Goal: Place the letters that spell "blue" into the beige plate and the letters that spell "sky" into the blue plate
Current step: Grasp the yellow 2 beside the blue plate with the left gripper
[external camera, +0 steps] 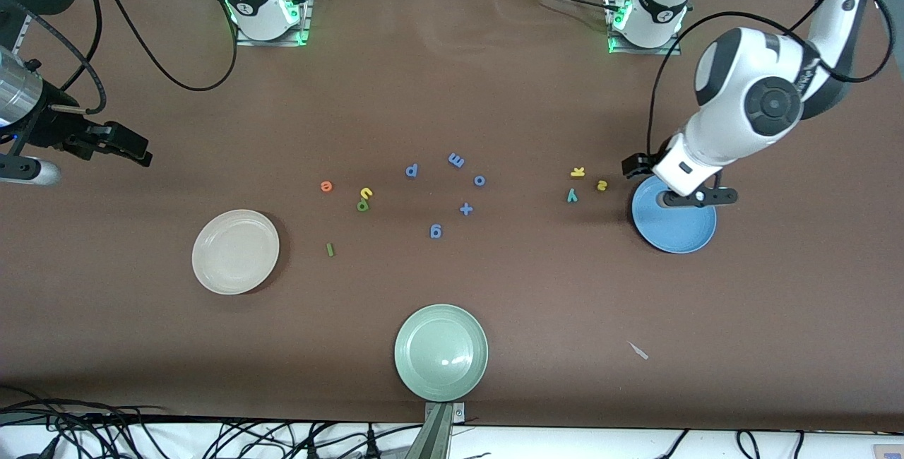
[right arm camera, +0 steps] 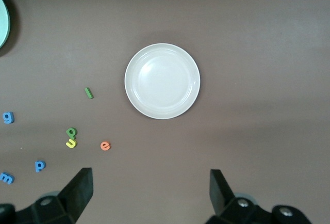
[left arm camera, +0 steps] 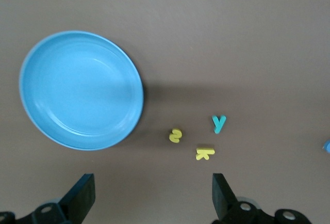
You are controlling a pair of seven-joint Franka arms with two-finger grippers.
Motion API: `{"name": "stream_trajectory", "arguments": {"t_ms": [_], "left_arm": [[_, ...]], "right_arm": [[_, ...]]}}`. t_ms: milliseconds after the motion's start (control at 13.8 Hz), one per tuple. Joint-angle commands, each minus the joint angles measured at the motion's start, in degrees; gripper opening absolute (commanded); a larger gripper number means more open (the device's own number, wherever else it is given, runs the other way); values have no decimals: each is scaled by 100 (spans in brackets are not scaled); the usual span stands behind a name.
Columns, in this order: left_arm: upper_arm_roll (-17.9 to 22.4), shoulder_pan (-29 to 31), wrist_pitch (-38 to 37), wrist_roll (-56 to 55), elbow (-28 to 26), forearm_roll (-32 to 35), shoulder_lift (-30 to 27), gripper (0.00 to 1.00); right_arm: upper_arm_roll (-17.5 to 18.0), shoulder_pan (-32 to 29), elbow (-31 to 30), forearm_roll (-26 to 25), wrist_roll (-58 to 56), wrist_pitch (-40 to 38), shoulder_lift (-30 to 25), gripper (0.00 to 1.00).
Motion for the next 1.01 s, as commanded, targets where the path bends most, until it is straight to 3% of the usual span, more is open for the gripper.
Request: {"name": "stream_trajectory", "arguments": {"t_ms": [0,361,650,939], "left_arm": [[-77,5,741,480,-737,134,-223,93],[-280,22,1858,806,-1537,134,-38,85],[-280,-12,2450,1009,-1768,169,190,61],[-272,-4,2713,1352,-1759,555,471,63]], "right_arm": [[20,-17,83,62,52,-98,4,100],[20,-17,92,53,52,-81,13,100],[20,-17,92,62,52,-90,13,100],[20,-17,92,62,52,-90,4,100]]}}
